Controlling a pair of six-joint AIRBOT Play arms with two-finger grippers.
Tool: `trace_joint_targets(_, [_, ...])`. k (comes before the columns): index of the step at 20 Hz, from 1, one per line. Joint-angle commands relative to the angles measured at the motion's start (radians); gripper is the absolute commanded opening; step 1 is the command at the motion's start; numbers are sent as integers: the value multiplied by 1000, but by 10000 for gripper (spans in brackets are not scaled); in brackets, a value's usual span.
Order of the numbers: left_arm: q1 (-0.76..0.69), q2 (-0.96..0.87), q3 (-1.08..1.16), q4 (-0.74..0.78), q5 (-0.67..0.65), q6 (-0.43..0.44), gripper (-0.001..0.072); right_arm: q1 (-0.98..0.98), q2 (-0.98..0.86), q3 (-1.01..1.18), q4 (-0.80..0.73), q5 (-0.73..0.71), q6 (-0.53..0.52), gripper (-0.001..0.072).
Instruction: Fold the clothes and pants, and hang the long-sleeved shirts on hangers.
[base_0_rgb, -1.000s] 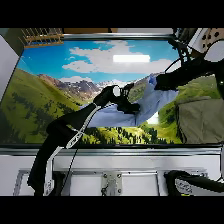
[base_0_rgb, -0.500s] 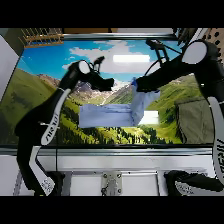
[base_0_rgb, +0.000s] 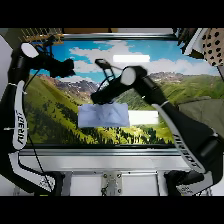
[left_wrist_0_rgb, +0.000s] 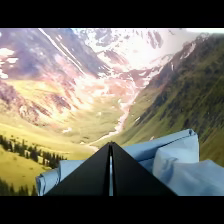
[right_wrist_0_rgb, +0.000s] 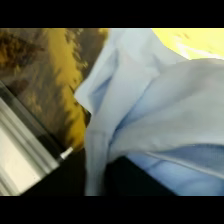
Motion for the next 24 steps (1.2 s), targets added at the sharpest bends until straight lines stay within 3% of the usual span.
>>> trace_joint_targets(1, [66,34,1,2,-23,6,10,134,-152,3,87,-309,-24,395])
trace_joint_targets(2, [68,36,2,2,-22,6,10,163,-188,12,143,-356,-72,658])
trace_joint_targets(3, [72,38,1,4,-21,10,10,181,-211,27,216,-364,-149,720])
trace_joint_targets(5, [84,48,0,4,-22,26,11,176,-191,29,261,-344,-215,720])
trace_joint_targets(8, [93,126,-83,5,31,66,11,100,-87,-21,130,-297,-218,720])
trace_joint_targets(13, [62,325,-449,3,122,98,10,-185,149,-393,11,-148,-215,720])
trace_joint_targets(16, [12,409,-641,1,166,115,11,-396,198,-612,25,-68,-214,720])
trace_joint_targets(19, [-46,457,-761,1,226,114,11,-533,172,-751,184,-98,-240,720])
trace_joint_targets(24, [-111,471,-819,0,258,114,11,-529,51,-780,536,-160,-415,720])
